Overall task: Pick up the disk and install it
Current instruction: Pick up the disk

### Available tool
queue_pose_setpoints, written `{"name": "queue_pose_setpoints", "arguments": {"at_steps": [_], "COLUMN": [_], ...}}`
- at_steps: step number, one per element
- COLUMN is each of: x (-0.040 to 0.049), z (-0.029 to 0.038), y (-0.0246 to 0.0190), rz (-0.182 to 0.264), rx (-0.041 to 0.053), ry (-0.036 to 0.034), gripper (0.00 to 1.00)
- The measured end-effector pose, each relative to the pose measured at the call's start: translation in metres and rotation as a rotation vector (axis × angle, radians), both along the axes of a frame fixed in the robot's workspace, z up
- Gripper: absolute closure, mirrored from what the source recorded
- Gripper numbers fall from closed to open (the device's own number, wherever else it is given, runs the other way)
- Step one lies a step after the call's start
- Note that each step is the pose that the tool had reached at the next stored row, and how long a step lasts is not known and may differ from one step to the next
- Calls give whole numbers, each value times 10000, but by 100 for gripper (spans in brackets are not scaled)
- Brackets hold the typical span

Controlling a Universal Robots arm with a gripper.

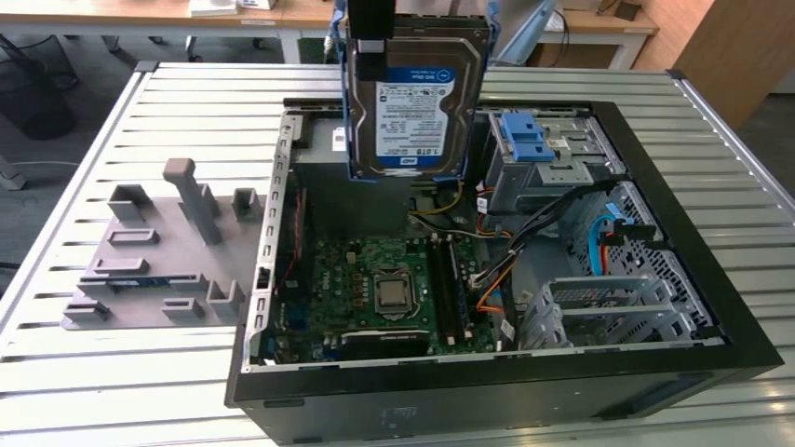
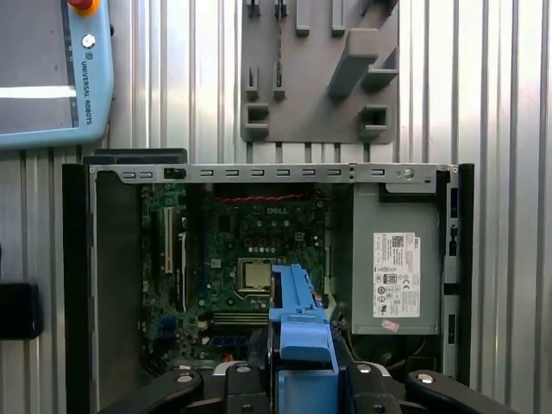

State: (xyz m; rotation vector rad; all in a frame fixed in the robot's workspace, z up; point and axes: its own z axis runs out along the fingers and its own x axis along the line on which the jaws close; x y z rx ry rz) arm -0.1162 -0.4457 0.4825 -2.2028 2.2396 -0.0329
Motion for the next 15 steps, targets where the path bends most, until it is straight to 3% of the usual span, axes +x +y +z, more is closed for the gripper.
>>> {"name": "queue_pose_setpoints", "arguments": {"at_steps": [15], "x": [217], "z": [-4], "y": [-14], "rz": [-2], "rx": [0], "ry": [0], "gripper": [63]}}
